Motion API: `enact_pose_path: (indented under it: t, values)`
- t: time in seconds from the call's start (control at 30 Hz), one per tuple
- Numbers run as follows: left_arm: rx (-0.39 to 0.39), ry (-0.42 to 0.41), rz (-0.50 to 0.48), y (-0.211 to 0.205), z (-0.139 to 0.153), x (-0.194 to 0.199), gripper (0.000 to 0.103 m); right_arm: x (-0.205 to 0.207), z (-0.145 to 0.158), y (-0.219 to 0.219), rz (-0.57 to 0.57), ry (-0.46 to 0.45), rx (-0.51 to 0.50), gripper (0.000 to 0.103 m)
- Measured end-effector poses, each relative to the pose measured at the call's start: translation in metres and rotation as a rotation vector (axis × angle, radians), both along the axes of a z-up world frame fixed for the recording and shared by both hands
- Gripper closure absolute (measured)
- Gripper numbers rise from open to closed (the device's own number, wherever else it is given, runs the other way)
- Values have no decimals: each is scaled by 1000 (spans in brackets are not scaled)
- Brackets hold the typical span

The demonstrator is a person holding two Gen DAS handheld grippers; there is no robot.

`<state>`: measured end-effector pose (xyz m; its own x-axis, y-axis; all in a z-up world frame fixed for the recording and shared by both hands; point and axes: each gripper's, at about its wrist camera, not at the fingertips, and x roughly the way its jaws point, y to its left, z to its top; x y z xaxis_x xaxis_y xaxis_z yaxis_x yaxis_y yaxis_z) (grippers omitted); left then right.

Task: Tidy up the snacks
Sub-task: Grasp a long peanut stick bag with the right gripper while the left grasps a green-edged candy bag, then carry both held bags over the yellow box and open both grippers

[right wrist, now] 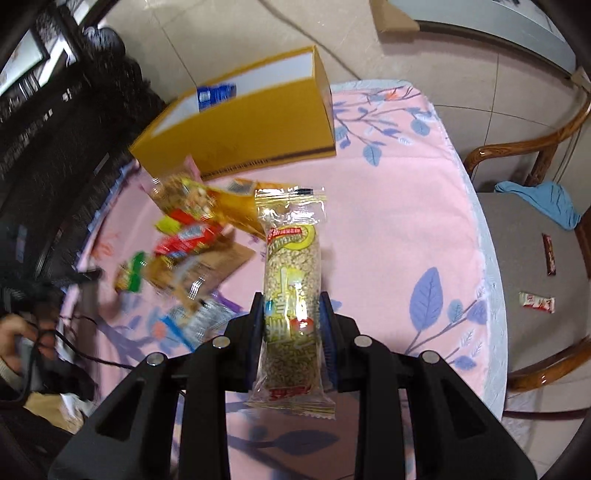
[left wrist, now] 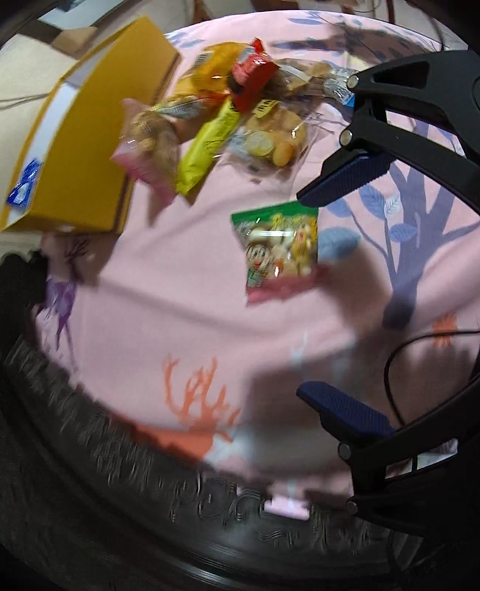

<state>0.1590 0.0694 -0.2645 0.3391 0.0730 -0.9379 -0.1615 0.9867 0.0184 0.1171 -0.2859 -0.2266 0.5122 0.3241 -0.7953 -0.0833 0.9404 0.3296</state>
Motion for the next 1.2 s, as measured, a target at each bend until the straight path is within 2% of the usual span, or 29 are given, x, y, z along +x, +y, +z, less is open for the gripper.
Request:
enact_pose_path:
  t: [0.13, 0.3, 0.33, 0.4, 0.47, 0.53, 0.63, 0.73, 0.93, 1.2]
  values:
    - [-6, 26, -24, -12, -18, 9, 6, 4, 18, 5, 1, -23, 45, 74]
    - [-38, 40, 6, -12, -41, 24, 7, 8, 32, 15, 18, -47, 56, 74]
    - [-47, 54, 6, -12, -46, 26, 12, 10, 34, 17, 21, -47, 60, 74]
    - [-38, 30, -6, -16, -47, 26, 20, 11, 36, 20, 27, -54, 53, 74]
    - [-40, 10, -26, -19, -43, 25, 36, 11, 38, 22, 33, -61, 42, 74]
    - [-48, 2, -29, -17, -41, 23, 46, 12, 38, 23, 34, -61, 51, 74]
    - [-102, -30, -23, -11, -33, 15, 50, 13, 42, 23, 33, -70, 50, 74]
    - [-120, -83, -38, -14, -17, 8, 50, 13, 45, 23, 30, -77, 57, 74]
    - [-163, -197, -50, -16, 35, -12, 50, 15, 60, 23, 36, -115, 73, 74]
    - [-163, -397, -119, -27, 127, 14, 50, 30, 100, 20, 39, -225, 77, 74]
